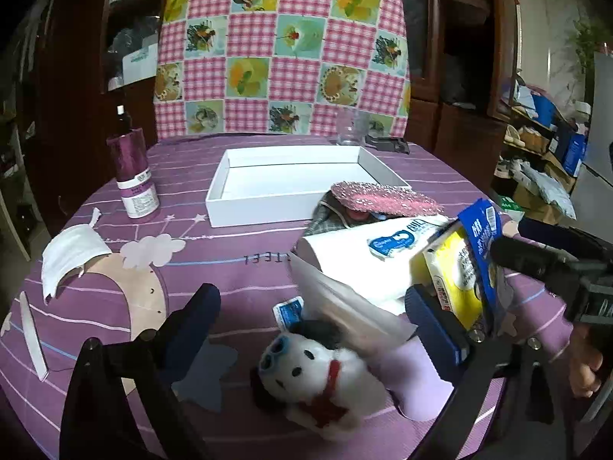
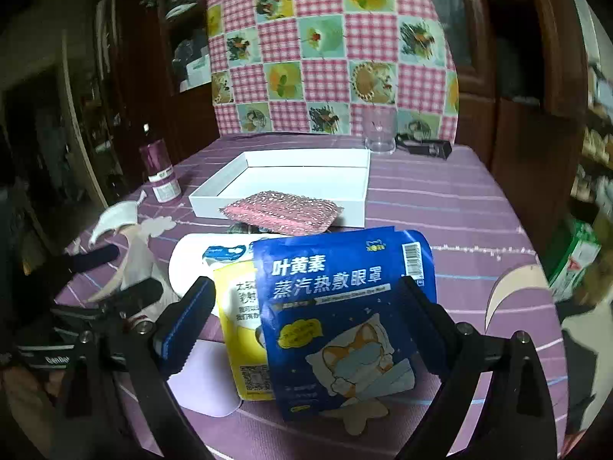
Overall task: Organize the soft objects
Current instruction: 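Move the right gripper toward the blue eye mask packet, then grasp the blue eye mask packet with the right gripper while the left grasps the clear sachet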
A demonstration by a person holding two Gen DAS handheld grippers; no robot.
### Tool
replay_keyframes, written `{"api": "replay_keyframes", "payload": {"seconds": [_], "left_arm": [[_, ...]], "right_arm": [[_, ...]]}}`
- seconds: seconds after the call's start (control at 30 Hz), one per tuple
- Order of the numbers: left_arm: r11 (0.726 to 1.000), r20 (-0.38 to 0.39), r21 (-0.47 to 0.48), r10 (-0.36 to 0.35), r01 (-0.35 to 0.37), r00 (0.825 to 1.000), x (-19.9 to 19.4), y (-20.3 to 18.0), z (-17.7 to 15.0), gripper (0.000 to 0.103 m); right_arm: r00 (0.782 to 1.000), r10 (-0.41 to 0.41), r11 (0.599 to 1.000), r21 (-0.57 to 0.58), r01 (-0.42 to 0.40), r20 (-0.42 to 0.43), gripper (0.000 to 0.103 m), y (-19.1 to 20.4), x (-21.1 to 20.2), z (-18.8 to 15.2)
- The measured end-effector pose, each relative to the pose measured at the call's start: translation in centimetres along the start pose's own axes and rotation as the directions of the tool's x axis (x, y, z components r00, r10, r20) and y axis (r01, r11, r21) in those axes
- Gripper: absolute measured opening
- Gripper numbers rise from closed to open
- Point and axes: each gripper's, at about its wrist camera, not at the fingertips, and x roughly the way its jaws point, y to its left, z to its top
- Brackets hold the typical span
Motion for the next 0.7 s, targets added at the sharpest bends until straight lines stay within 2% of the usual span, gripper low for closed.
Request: {"api": "replay_keyframes", "payload": {"seconds": [0.3,0.4,0.57,0.63,0.7], "left_arm": [[0.999,-0.007,-0.018,-0.045,0.044,0.999,-0.1,0.2,0.0,0.095],[0.999,-0.044,-0.002,-0.054,0.054,0.998,0.3,-0.1,-0.3,0.095],[0.998,-0.083,0.036,-0.049,0.052,0.995,0.8,-0.8,-0.7,0.095],[0.997,-0.086,0.036,-0.059,0.062,0.995,0.8,-0.8,-0.8,0.095],[0.997,-0.091,0.032,-0.060,0.063,0.994,0.8,-0.7,-0.8,0.095]], "right_arm": [[0.998,0.033,0.998,0.051,-0.030,-0.054,0.094,-1.7,0.9,0.0],[0.995,0.035,0.995,0.098,-0.025,-0.093,0.094,-2.8,1.8,-0.2],[0.976,0.156,0.970,0.208,-0.123,-0.153,0.094,-4.0,3.0,-0.8],[0.970,0.175,0.970,0.199,-0.140,-0.171,0.094,-3.5,3.4,-1.1],[0.968,0.155,0.980,0.154,-0.126,-0.196,0.095,-2.6,3.8,-1.4]]}}
